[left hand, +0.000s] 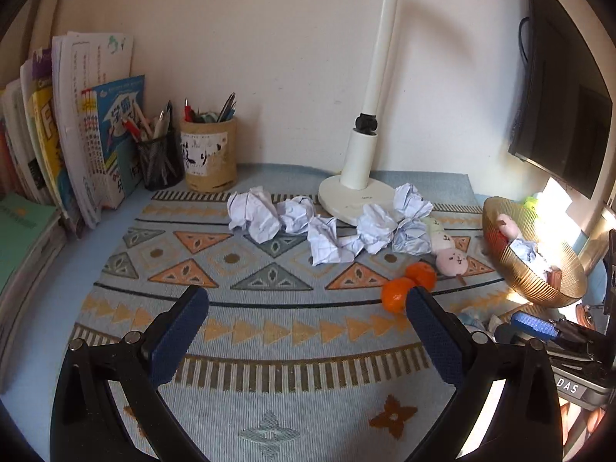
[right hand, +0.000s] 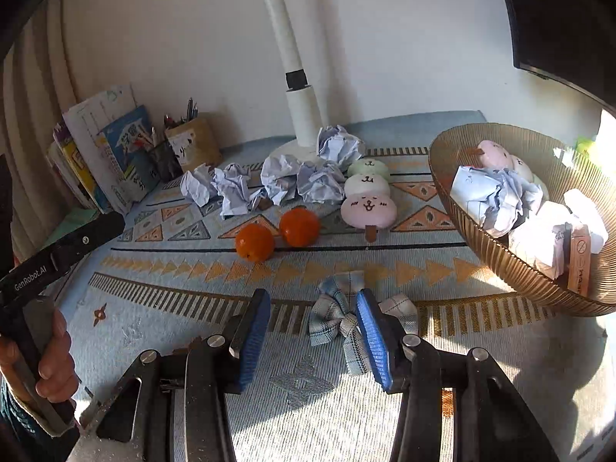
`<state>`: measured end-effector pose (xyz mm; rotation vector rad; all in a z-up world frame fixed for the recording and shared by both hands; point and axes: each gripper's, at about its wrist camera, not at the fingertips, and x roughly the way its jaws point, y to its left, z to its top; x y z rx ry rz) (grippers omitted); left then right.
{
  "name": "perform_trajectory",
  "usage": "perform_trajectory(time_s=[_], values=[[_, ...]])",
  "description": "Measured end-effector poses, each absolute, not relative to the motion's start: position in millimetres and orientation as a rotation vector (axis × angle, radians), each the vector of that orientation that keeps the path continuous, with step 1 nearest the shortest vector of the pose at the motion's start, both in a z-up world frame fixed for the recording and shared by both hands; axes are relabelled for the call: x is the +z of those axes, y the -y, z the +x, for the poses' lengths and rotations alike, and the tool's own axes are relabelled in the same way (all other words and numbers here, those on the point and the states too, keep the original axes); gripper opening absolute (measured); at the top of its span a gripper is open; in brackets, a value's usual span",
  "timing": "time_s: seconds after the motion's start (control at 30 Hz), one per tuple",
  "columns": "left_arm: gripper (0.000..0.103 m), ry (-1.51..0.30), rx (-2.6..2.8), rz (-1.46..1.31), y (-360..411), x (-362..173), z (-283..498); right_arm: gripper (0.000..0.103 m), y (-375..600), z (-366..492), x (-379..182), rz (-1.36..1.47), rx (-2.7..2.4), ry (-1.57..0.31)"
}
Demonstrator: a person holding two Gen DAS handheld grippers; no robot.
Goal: Organize objects
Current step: 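Move both grippers back over the oranges and bow tie on the rug, then grasp a mandarin orange with the left gripper while the right gripper grasps the other orange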
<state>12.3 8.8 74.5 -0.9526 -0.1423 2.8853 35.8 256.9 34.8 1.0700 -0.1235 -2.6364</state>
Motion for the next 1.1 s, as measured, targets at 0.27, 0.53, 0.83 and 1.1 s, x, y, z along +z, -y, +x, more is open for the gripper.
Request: perform_trajectory(time_s=[0.27,0.53,0.83,1.1], values=[[0.102,0.183,2.875,-1.069,-1,33,10,0.055,-256,29,14,1.120,-2.628,0.122],[0.102,0.130,2.898,-1.044,-6,34,12,0.062,-254,27,13,1.130,-2.627,0.106],[0.102,0.151,2.899,-1.034,-4,34,14,0.063,-252,25,12,1.160,-2.650,0.064],[0.102,0.009,2.666,-1.074,-37,46,-2,0.063,-251,3,46,1.176,-2.557,0.268]])
